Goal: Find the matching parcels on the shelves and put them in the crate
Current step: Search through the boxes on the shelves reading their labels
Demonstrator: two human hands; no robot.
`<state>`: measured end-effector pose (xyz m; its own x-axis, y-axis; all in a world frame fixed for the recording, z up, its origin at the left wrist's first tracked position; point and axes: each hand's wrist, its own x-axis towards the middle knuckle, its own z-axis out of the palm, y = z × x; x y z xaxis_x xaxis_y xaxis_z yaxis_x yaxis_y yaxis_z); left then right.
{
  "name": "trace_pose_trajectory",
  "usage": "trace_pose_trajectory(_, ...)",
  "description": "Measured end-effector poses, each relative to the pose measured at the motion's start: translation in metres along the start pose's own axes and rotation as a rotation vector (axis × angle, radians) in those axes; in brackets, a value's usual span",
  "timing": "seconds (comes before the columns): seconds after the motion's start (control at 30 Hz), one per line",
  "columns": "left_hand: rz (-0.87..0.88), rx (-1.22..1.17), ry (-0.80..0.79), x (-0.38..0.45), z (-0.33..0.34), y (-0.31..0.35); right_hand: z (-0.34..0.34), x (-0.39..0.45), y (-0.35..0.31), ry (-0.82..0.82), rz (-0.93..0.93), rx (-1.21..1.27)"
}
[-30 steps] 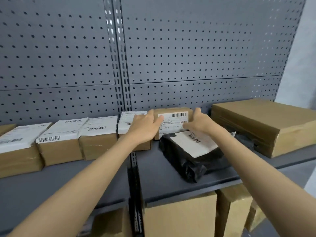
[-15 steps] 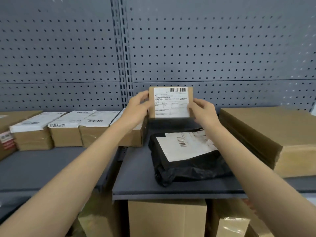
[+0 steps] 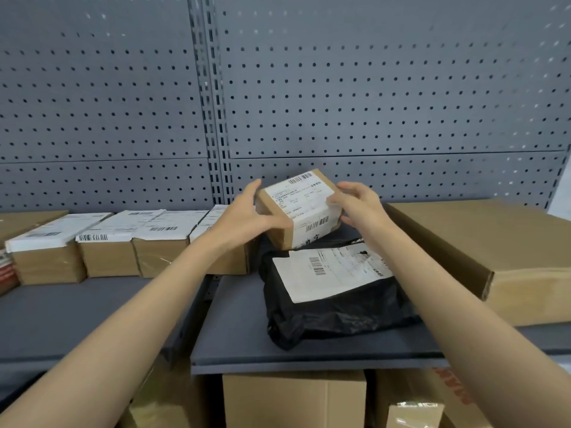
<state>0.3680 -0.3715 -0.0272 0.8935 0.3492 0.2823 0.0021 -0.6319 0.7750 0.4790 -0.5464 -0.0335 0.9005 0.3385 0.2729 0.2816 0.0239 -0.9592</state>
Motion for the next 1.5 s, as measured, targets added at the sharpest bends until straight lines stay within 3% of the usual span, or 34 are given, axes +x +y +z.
trace_pose_trajectory(0.1,0.052,0.110,-0.064,-0.002,-0.002,-0.001,0.007,0.008,0.001,-0.039,0.039,-0.041)
trace_pose_trajectory(0.27,0.233,0.538,0.056,-0.002,-0.005,-0.010,0.017,0.015,0.004,-0.086,0.020,-0.135)
trace_pose_trajectory(0.37,0.262,0.655,0.064,0.003,-0.006,-0.010,0.017,0.019,0.002,-0.091,0.027,-0.182)
trace_pose_trajectory(0.6,0.253,0.447,-0.036,0.007,-0.004,-0.013,0.014,0.022,0.007,-0.016,0.028,-0.258)
trace_pose_trajectory(0.93,0.117,0.556,0.078,0.010,-0.002,-0.016,0.041,0.022,0.001,-0.075,0.096,-0.380)
trace_pose_trajectory(1.2,0.190,0.606,0.170,0.010,0.003,-0.011,0.041,0.009,-0.009,-0.152,0.076,-0.562)
trace_pose_trajectory(1.4,0.084,0.646,0.099,0.013,0.004,-0.018,0.048,-0.002,-0.009,-0.260,0.122,-0.550)
trace_pose_trajectory(1.5,0.151,0.632,0.103,0.008,0.005,-0.015,0.035,-0.002,-0.012,-0.204,0.116,-0.538)
